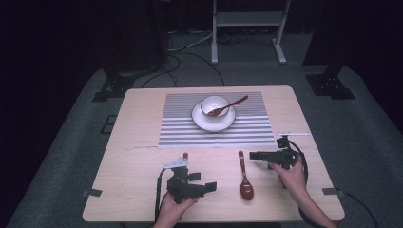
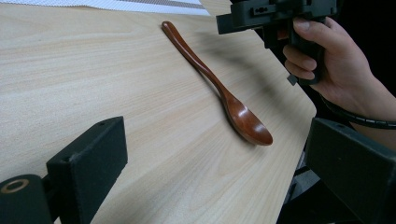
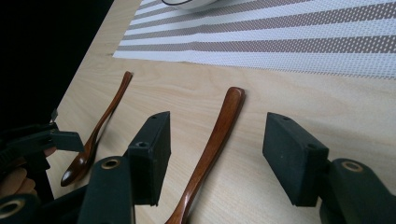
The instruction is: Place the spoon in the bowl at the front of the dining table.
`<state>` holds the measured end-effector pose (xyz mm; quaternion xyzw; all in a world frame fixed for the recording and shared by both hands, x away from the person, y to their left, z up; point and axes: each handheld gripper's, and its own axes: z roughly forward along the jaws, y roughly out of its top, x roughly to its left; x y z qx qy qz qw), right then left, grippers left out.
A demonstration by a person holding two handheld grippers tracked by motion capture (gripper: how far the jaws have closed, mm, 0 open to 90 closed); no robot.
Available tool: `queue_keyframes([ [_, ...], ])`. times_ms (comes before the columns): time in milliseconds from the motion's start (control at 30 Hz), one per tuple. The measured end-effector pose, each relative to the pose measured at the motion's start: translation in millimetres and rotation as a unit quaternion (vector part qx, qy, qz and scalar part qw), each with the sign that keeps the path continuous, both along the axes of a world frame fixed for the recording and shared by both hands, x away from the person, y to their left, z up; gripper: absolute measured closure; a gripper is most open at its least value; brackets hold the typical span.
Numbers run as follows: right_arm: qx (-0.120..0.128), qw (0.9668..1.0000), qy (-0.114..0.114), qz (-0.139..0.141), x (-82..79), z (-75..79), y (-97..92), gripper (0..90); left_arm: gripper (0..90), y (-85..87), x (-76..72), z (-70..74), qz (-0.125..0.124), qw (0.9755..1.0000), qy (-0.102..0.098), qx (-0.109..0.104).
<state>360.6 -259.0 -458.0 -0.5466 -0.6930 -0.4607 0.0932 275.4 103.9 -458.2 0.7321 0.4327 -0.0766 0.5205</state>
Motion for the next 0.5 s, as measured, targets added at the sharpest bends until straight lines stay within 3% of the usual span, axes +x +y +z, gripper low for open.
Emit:
queue_keyframes([
  [500,0.006,1.0,-0.001,0.006,-16.3,-5.2,0.8,40.5,5.0,-0.5,0.0,-0.9,-0.001,1.0,-0.001,0.003],
])
